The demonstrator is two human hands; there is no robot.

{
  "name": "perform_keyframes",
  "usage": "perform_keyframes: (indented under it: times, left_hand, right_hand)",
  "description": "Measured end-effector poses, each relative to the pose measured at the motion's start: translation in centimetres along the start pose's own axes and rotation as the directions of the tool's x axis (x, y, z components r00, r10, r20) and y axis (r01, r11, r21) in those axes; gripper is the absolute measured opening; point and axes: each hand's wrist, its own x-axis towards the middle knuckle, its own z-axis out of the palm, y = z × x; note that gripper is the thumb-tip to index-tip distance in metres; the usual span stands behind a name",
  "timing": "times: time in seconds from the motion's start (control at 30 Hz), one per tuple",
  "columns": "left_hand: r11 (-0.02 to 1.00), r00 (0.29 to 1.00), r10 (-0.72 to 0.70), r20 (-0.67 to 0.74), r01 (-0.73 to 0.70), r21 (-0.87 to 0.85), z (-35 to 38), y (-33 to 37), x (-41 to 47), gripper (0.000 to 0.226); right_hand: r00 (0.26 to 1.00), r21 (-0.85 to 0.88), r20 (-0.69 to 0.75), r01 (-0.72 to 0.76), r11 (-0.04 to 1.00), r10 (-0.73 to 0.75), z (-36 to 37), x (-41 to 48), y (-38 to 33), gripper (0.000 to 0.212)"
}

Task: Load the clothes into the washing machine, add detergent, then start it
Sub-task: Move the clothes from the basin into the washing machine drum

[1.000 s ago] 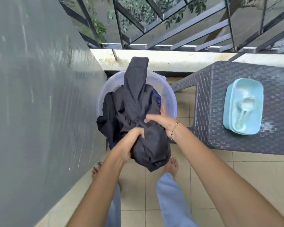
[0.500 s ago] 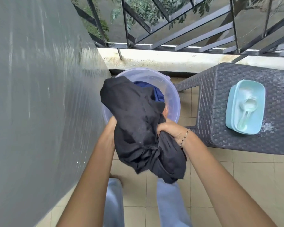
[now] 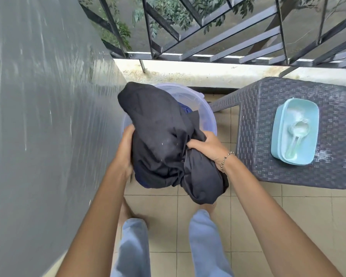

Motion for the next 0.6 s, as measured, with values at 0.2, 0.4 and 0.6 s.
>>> perform_keyframes:
  times: [0.2, 0.4, 0.6]
  left_hand:
    - [0.791, 0.856, 0.517, -0.009, -0.473, 0.388, -0.5, -3.1, -2.5, 0.06]
    - [0.856, 0.919, 0.186, 0.348, -0.325, 0.401, 1.9, 1.9, -1.2, 0.064]
    - [0.888, 0.889, -0.214, 0.404, 0.004, 0.46, 2.8, 4.8, -1.3, 0.045]
  right_hand:
    - [0.972, 0.008, -0.233, -0.001, 1.0, 0.002, 0.2, 0.1, -0.2, 0.027]
    - [0.985, -0.08, 0.142, 0.115, 0.99, -0.103, -0.3, -2.6, -2.6, 0.01]
    - [0.963, -0.019, 0.102, 0.254, 0.967, -0.251, -1.1, -3.2, -5.9, 0.028]
